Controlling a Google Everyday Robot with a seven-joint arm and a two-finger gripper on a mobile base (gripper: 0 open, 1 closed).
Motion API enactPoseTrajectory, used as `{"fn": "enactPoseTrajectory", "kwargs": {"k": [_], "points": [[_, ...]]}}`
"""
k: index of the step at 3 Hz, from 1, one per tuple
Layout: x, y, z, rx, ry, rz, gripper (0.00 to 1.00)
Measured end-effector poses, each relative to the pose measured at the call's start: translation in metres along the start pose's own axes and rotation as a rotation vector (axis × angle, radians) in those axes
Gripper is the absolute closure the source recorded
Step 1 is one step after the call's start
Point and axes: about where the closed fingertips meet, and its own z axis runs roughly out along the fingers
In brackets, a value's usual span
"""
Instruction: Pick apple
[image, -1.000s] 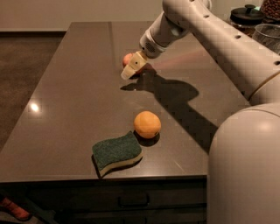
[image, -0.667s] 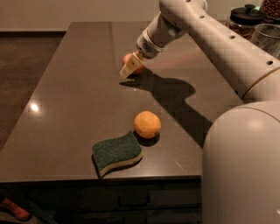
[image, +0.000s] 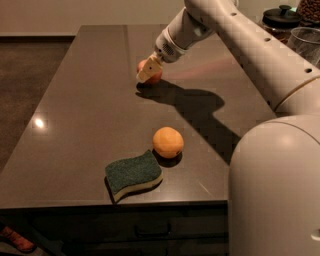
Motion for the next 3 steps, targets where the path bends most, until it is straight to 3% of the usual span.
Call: {"fn": "enactPoseTrajectory", "kwargs": {"k": [1,2,3], "points": [[-0.005,0.006,-0.032,-0.017,-0.041,-0.009,0.9],[-0.008,0.017,-0.08,-0.05,-0.092,-0.048,1.0],[-0.008,0.017,-0.08,-0.05,-0.092,-0.048,1.0]]}}
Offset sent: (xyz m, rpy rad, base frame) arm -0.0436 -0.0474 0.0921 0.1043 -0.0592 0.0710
